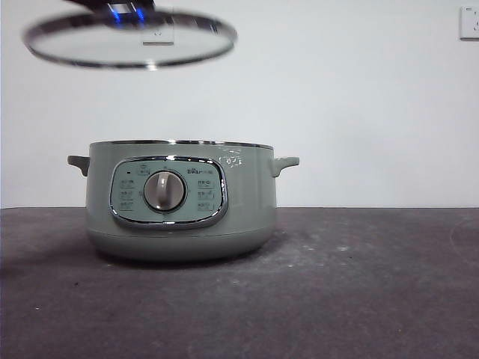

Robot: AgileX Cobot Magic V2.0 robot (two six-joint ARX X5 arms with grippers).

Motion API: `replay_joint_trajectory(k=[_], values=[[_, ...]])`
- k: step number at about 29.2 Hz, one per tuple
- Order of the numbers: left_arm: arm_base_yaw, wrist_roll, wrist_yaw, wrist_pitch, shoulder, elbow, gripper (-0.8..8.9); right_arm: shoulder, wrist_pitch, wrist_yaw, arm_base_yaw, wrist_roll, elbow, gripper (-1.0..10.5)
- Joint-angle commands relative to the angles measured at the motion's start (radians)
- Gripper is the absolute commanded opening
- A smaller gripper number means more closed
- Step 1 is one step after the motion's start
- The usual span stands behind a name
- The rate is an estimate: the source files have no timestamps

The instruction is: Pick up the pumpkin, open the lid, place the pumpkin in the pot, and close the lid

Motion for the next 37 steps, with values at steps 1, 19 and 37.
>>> replay_joint_trajectory(k=[1,19,37], values=[[-0.014,0.013,0.011,0.080,0.039,0.020,-0.09,-0.012,-0.038,-0.002,0.003,0.026,0.001,6.3],[-0.042,0.016,0.002,0.223,0.259,0.020,-0.09,-0.020,-0.150,-0.002,0.003,0.052,0.001,6.3],[-0.069,0.039,-0.043,0.196,0.294,0.020,-0.09,-0.020,-0.149,-0.002,0.002,0.051,0.001,6.3]])
